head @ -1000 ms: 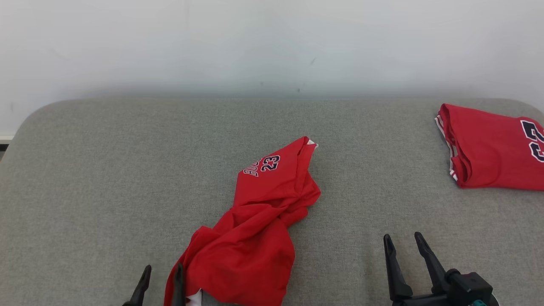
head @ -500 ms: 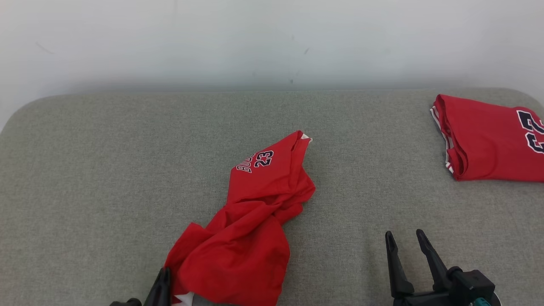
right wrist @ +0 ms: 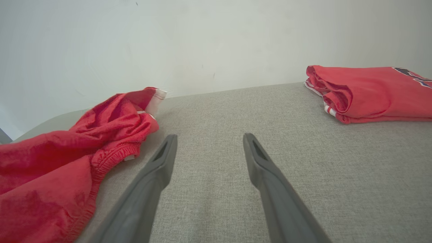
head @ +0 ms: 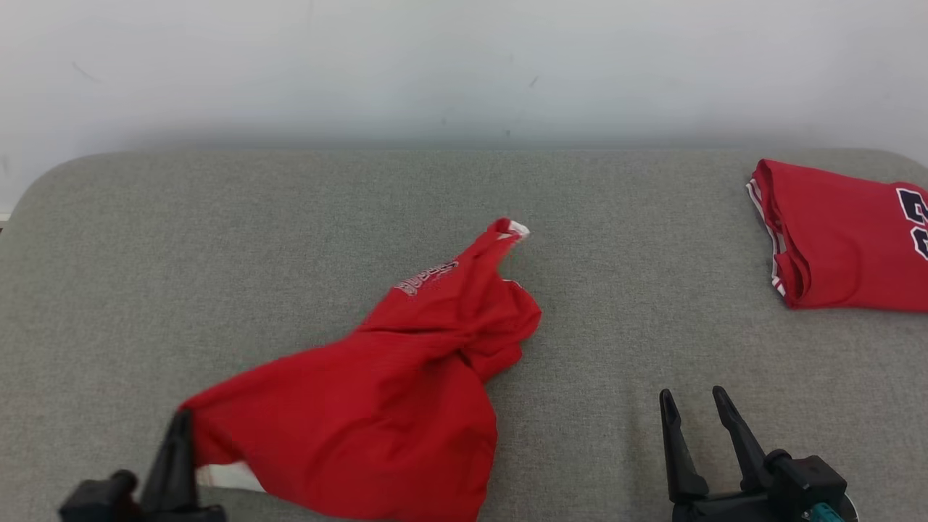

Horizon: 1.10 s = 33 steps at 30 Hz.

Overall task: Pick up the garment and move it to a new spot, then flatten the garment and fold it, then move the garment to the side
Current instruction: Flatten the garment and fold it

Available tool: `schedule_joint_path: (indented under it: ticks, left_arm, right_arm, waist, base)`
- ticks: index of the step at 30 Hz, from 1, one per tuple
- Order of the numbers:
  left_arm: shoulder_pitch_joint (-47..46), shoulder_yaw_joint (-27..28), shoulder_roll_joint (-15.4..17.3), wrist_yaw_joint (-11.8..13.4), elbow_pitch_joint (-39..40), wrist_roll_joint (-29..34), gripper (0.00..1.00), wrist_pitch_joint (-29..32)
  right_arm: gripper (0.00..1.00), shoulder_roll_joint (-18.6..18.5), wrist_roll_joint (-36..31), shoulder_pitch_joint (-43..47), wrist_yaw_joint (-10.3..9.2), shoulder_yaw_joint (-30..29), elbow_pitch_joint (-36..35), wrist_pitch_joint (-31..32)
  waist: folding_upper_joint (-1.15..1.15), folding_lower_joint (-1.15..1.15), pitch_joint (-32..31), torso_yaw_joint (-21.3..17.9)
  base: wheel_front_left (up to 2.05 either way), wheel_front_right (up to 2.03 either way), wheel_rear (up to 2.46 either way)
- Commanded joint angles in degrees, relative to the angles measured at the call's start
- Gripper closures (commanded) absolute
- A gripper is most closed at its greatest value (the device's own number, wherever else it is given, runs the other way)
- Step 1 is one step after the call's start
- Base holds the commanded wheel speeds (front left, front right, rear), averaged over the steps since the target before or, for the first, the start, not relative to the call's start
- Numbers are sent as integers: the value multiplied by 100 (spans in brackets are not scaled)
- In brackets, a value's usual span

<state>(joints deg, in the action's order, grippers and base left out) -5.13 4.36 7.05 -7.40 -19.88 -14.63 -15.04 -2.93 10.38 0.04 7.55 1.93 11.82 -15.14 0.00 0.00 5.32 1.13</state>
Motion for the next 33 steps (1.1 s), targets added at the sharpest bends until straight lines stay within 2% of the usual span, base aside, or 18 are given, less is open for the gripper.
schedule_joint_path:
  ticks: [1,6,9,10,11,17,24,28,33]
  left_arm:
    - [-123,96,83,7,-71,-13,100,-9]
    - [-441,371,277,4,-674,-16,100,-9]
    - [-593,441,276,2,-928,29,100,-9]
    - [-619,446,285,1,-959,93,78,-9]
    - [-643,456,266,0,-972,136,2,-9]
    - [-510,549,79,-2,-602,330,0,-10]
    - [36,638,-261,-5,632,649,0,-10]
    - [348,489,-380,15,1162,757,0,-9]
    - [572,162,-416,93,1373,648,0,-9]
  right_arm:
    - [0,10,-35,-53,-15,4,10,-6]
    - [0,9,-97,-85,-15,16,69,-7]
    - [0,9,-114,-88,-15,25,91,-6]
    - [0,8,-119,-82,-15,20,96,-6]
    - [0,8,-121,-76,-15,16,106,-6]
    - [0,10,-124,-45,-15,69,165,-6]
    - [0,9,-110,-195,-15,296,335,-6]
    - [0,9,-77,-388,-16,466,637,-6]
    - [0,8,-43,-803,-16,711,1157,-6]
  waist:
    - [0,0,18,-20]
    - [0,0,62,-82]
    - [0,0,68,-103]
    - [0,0,65,-103]
    - [0,0,57,-97]
    - [0,0,-50,12]
    - [0,0,-198,220]
    - [0,0,-243,364]
    - [0,0,-236,567]
  base:
    - [0,0,0]
    - [0,0,0]
    - [0,0,0]
    - [0,0,0]
    - [0,0,0]
    - [0,0,0]
    - [0,0,0]
    - [0,0,0]
    - [0,0,0]
